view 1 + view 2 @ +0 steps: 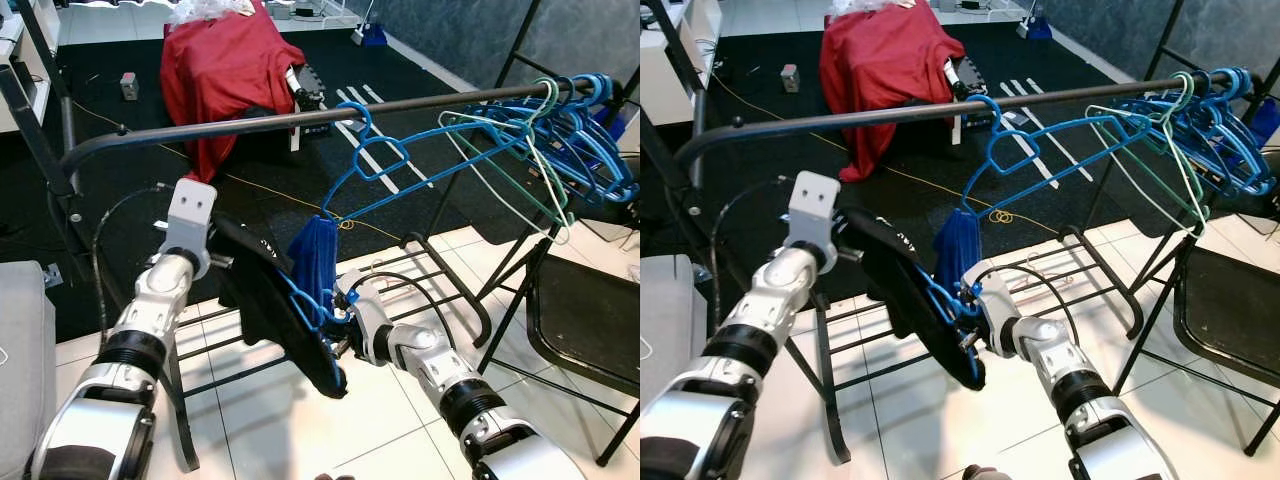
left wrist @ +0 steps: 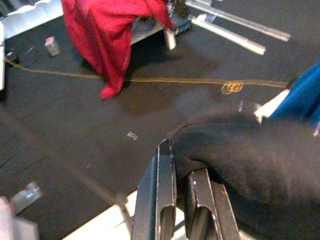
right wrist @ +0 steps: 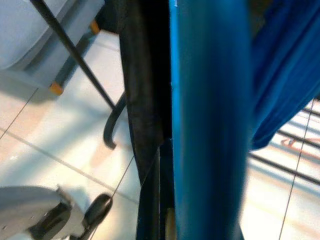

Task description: Hang hanger

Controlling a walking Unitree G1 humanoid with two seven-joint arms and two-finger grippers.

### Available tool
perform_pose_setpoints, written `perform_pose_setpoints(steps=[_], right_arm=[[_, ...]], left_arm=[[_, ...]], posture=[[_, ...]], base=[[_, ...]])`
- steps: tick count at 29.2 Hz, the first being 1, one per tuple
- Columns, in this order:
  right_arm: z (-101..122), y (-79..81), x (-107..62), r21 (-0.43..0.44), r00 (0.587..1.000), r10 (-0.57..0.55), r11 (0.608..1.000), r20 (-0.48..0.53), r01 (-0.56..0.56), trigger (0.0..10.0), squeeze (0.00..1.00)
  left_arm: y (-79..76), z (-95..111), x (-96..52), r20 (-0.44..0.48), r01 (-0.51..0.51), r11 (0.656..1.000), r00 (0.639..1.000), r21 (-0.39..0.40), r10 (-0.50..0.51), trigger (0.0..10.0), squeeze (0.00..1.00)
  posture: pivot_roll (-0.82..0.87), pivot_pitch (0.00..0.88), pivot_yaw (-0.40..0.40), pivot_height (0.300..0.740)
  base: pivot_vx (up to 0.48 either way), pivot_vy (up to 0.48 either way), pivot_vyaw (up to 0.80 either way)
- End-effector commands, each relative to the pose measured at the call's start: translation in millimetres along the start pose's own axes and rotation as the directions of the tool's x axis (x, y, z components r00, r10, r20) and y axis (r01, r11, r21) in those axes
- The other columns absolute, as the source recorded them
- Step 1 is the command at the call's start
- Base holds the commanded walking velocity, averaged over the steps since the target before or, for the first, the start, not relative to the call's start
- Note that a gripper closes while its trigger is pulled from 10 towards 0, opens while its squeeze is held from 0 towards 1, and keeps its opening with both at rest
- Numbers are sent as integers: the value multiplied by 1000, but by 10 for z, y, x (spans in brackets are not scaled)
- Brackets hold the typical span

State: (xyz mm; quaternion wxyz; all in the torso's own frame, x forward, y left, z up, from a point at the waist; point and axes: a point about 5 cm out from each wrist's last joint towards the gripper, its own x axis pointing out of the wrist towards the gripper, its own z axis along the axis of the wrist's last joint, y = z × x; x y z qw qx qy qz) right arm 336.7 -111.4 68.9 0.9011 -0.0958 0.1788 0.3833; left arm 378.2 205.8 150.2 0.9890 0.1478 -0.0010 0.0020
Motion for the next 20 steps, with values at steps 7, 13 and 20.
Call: perform_pose_setpoints(steps=[7,13,20], right_arm=[[64,118,-31,64,955,100,990,279,-123,0,0],[139,174,-21,39,924,155,983,350,-180,0,0],[105,239,16,3,922,262,962,284,-274,0,0]], left_arm=[[120,-342,-139,-126,-26,997,991,66,34,0,0],[-100,-513,-215,-179,67,998,982,23,-61,0,0],[-224,-442,-181,-147,132,991,980,-4,-131,0,0]], posture=[[-109,121,-49,740],[-113,119,-46,740],[-116,117,-41,740]], base=[[0,0,0],[0,0,0],[0,0,0]])
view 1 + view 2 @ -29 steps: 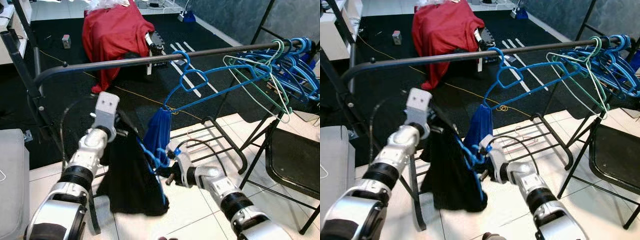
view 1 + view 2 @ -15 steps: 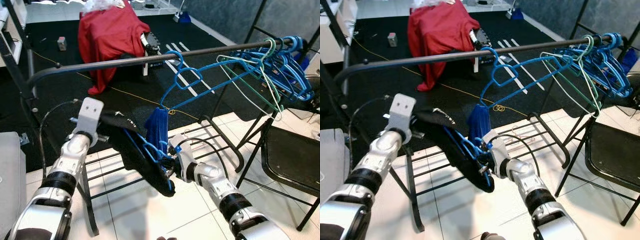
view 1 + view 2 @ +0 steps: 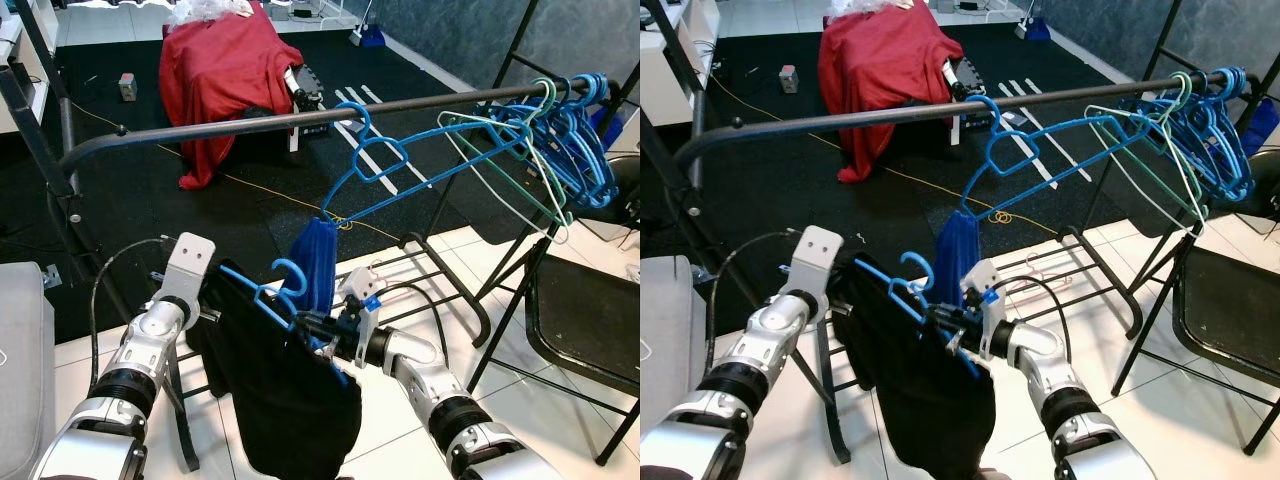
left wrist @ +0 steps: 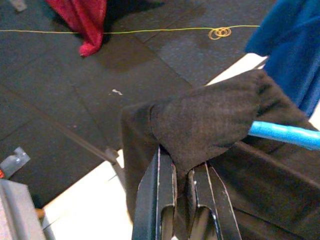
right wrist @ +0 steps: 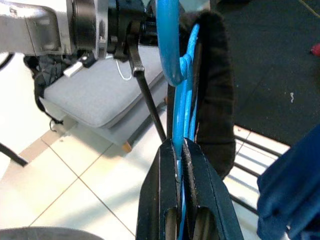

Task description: Hang hanger

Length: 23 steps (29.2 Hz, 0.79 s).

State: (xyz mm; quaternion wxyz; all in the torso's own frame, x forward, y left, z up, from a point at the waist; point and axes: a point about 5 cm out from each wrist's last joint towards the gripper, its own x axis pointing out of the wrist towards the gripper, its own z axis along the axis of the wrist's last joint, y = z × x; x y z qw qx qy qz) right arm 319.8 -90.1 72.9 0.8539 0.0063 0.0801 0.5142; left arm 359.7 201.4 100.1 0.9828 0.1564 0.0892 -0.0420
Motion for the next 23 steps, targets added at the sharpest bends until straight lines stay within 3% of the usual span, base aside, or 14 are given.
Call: perform_pose_setpoints(steps=[1,4,7,12,13,14,15,16,20,23], right_arm=[[61,-66,-16,-31,995,-86,996,45,87,0,0],[71,-92,-36,-41,989,-133,990,71,136,0,0],[90,-175,-111,-39,946,-292,953,139,300,0,0],[118,-194,-132,-84,938,-311,942,151,326,0,0],[460,-119,-224,-175,924,-273,930,266,325,0,0],[727,55,-322,-268,918,-222,910,328,316,0,0],[727,55,-322,-268,918,-222,910,328,316,0,0],[900,215,-407,-326,912,-187,892,366,313,0,0],[999,350,-420,-335,905,-157,893,394,301,0,0],[977,421,-365,-286,932,-93,937,351,202,0,0]], left_arm=[[-89,58,15,33,59,998,998,-24,-58,0,0],[-128,76,18,42,87,996,995,-32,-86,0,0],[-245,176,9,102,121,984,989,-133,-108,0,0],[-269,182,-6,114,127,981,987,-149,-111,0,0],[-279,150,-27,110,128,980,988,-153,-112,0,0],[-288,63,-51,80,116,982,991,-148,-105,0,0],[-288,63,-51,80,116,982,991,-148,-105,0,0],[-292,0,-67,57,109,984,993,-142,-101,0,0],[-316,-124,-91,6,94,987,996,-133,-93,0,0],[-369,-150,-97,-4,114,987,993,-112,-115,0,0]], posture=[[-118,115,-37,740],[-119,113,-36,740],[-115,108,-39,740],[-111,106,-41,740],[-111,106,-41,740],[-111,97,-48,740],[-111,97,-48,740],[-113,97,-49,740],[-117,96,-51,740],[-129,90,-43,740]], base=[[0,0,0],[0,0,0],[0,0,0],[0,0,0],[0,0,0],[0,0,0],[0,0,0],[0,0,0],[0,0,0],[0,0,0]])
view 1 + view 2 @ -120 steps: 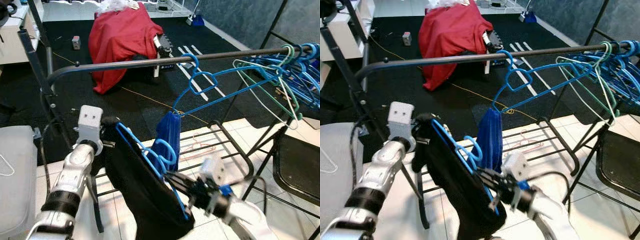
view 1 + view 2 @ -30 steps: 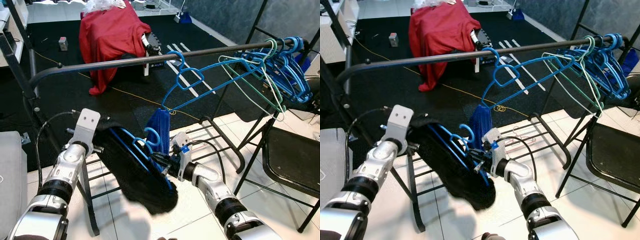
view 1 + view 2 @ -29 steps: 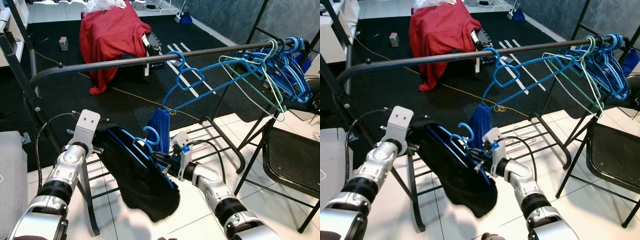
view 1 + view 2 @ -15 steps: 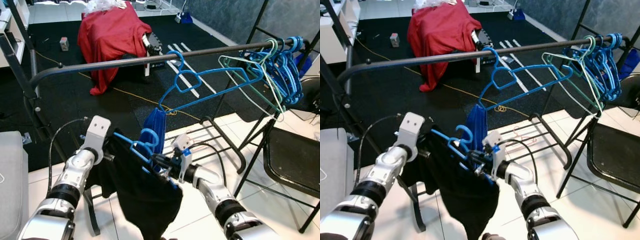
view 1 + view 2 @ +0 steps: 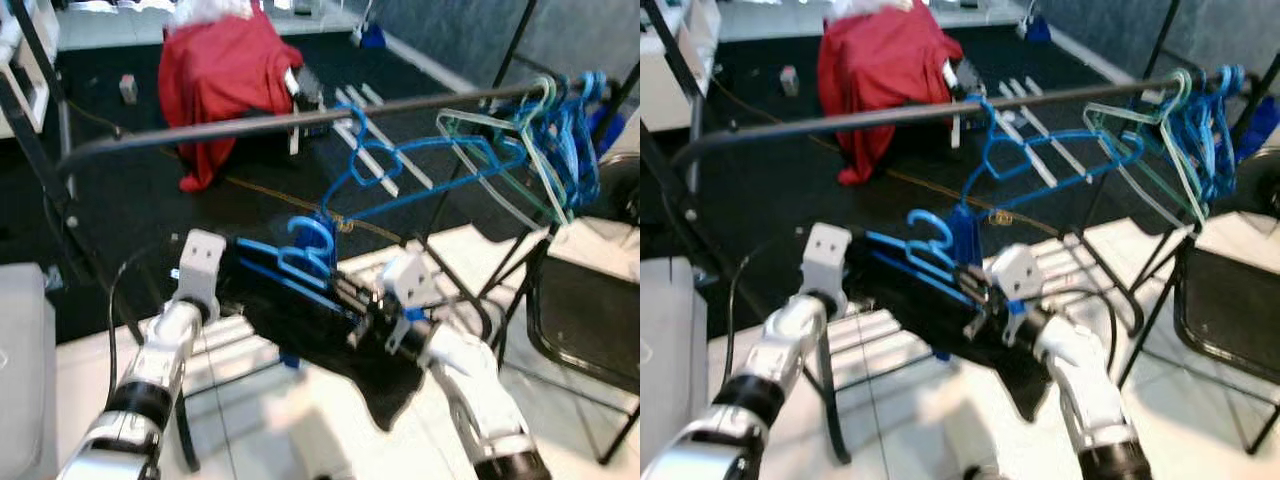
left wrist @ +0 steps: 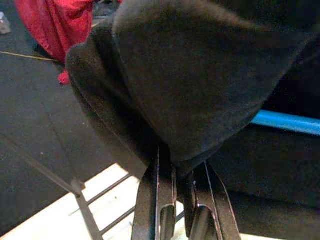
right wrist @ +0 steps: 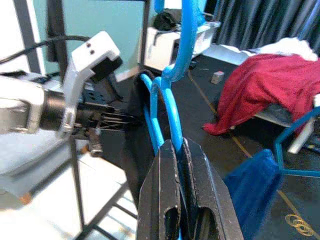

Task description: Hang hanger

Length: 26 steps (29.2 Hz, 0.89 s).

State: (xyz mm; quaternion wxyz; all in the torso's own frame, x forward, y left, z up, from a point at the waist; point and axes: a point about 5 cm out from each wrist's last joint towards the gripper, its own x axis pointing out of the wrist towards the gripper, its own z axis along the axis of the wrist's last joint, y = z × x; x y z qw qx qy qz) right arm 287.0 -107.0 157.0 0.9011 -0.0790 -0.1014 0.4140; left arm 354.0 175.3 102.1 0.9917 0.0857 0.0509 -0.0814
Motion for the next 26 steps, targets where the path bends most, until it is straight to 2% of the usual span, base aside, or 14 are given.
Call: perform_pose_setpoints(steps=[1,7,10,16,17,19,20,21,22,23,24,25,26], right_arm=[[214,102,70,36,991,90,995,101,-94,0,0],[145,125,-8,81,993,111,990,27,-113,0,0],[16,116,-134,153,995,-1,988,-102,17,0,0],[-4,106,-160,177,991,-22,983,-135,46,0,0],[-133,-82,-140,221,973,-197,950,-120,220,10000,0],[-133,-82,-140,221,973,-197,950,-120,220,10000,0],[-239,-194,-136,261,940,-320,903,-119,340,10000,0],[-239,-194,-136,261,940,-320,903,-119,340,10000,0],[-345,-253,-129,248,916,-379,882,-135,401,10000,0],[-396,-273,-129,230,904,-401,875,-148,426,10000,0],[-396,-273,-129,230,904,-401,875,-148,426,10000,0],[-411,-269,-134,212,909,-390,885,-148,414,10000,0],[-411,-269,-134,212,909,-390,885,-148,414,10000,0]], left_arm=[[-113,-242,-60,-105,41,999,994,16,-40,0,0],[-122,-78,11,-60,44,999,997,27,-42,0,0],[-139,54,39,2,40,997,999,-59,-40,0,0],[-148,73,44,15,41,996,999,-79,-40,0,0],[-149,84,1,53,8,984,999,-178,1,10000,0],[-149,84,1,53,8,984,999,-178,1,10000,0],[-142,89,-37,76,-15,968,996,-252,36,10000,0],[-142,89,-37,76,-15,968,996,-252,36,10000,0],[-130,60,-120,97,-37,971,993,-236,61,10000,0],[-126,35,-189,109,-49,975,991,-217,74,10000,0],[-126,35,-189,109,-49,975,991,-217,74,10000,0],[-131,22,-264,127,-53,978,989,-204,80,10000,0],[-131,22,-264,127,-53,978,989,-204,80,10000,0]], posture=[[-127,88,-43,740],[-126,81,-44,740],[-124,73,-43,740],[-113,65,-41,740],[-104,57,-34,740],[-104,57,-34,740],[-99,56,-39,740],[-99,56,-39,740],[-88,53,-53,740],[-82,53,-57,740],[-82,53,-57,740],[-79,52,-58,740],[-79,52,-58,740]], base=[[0,0,0],[0,0,0],[0,0,0],[0,0,0],[0,0,0],[0,0,0],[0,0,0],[0,0,0],[0,0,0],[0,0,0],[0,0,0],[0,0,0],[0,0,0]])
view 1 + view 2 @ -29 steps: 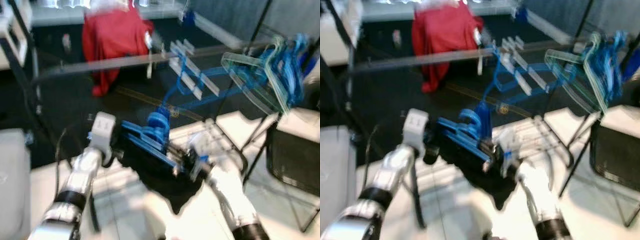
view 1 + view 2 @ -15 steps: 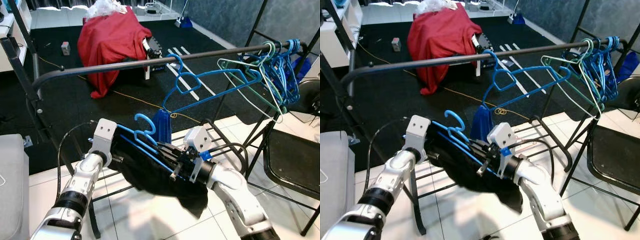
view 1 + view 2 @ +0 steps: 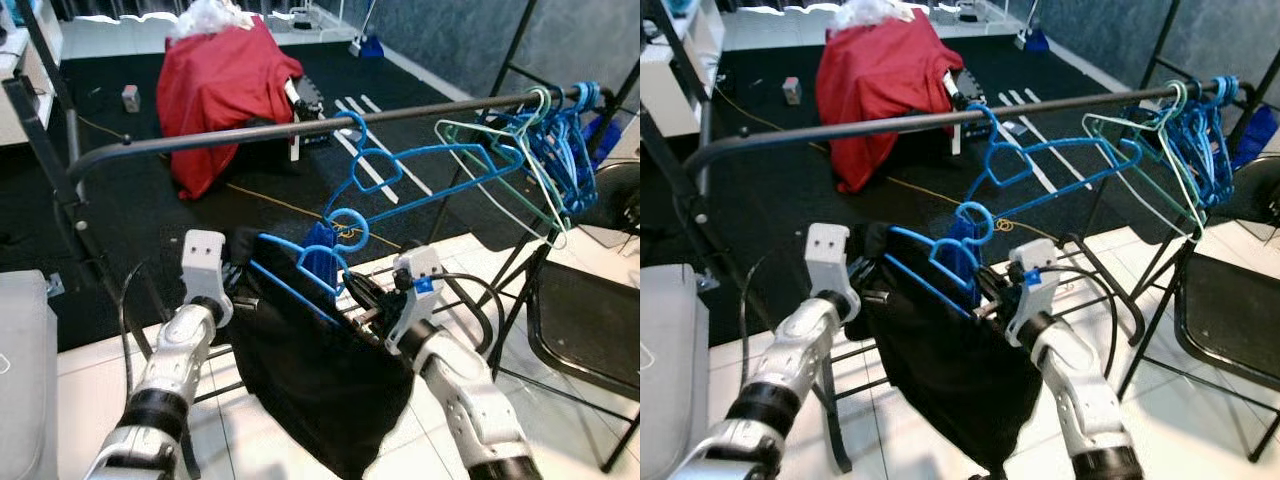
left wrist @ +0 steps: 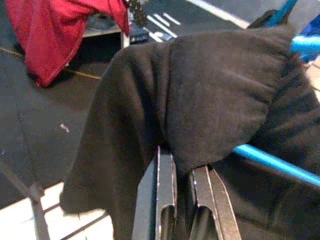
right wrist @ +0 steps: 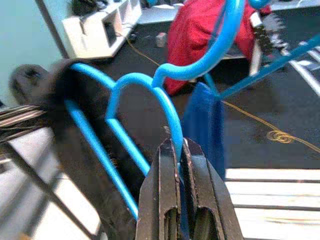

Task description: Hang hanger

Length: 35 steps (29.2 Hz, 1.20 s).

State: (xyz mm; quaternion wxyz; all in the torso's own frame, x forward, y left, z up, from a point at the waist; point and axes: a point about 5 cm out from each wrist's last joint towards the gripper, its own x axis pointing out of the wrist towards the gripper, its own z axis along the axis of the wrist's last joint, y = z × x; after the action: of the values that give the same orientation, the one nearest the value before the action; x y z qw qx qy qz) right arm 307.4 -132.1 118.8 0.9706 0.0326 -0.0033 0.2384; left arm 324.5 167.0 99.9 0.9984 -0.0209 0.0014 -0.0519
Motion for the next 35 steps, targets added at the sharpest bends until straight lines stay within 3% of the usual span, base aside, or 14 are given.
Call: perform_pose_setpoints(steps=[1,5,11,18,27,35], right_arm=[[27,-53,-19,-25,999,-28,999,37,29,10000,0],[42,-70,-17,-8,997,-46,999,61,47,10000,0],[76,-6,58,8,997,-21,1000,70,20,10000,0],[62,20,140,-7,996,18,1000,86,-17,10000,0],[54,54,140,-1,996,30,1000,81,-30,10000,0],[49,73,131,6,995,49,999,85,-49,10000,0]], left_arm=[[-16,68,-50,48,-14,1000,999,0,14,10000,0],[-49,124,-124,87,-7,1000,996,-13,8,10000,0],[-105,95,-158,57,53,997,997,53,-56,10000,0],[-105,179,-181,50,9,1000,999,-9,-9,10000,0],[-129,178,-174,44,25,1000,999,-7,-25,10000,0],[-131,174,-194,24,40,999,999,-2,-39,10000,0]], posture=[[-72,53,-63,740],[-71,55,-62,740],[-73,63,-69,740],[-70,66,-74,740],[-75,70,-69,740],[-77,78,-65,740]], base=[[0,0,0],[0,0,0],[0,0,0],[0,0,0],[0,0,0],[-351,0,0]])
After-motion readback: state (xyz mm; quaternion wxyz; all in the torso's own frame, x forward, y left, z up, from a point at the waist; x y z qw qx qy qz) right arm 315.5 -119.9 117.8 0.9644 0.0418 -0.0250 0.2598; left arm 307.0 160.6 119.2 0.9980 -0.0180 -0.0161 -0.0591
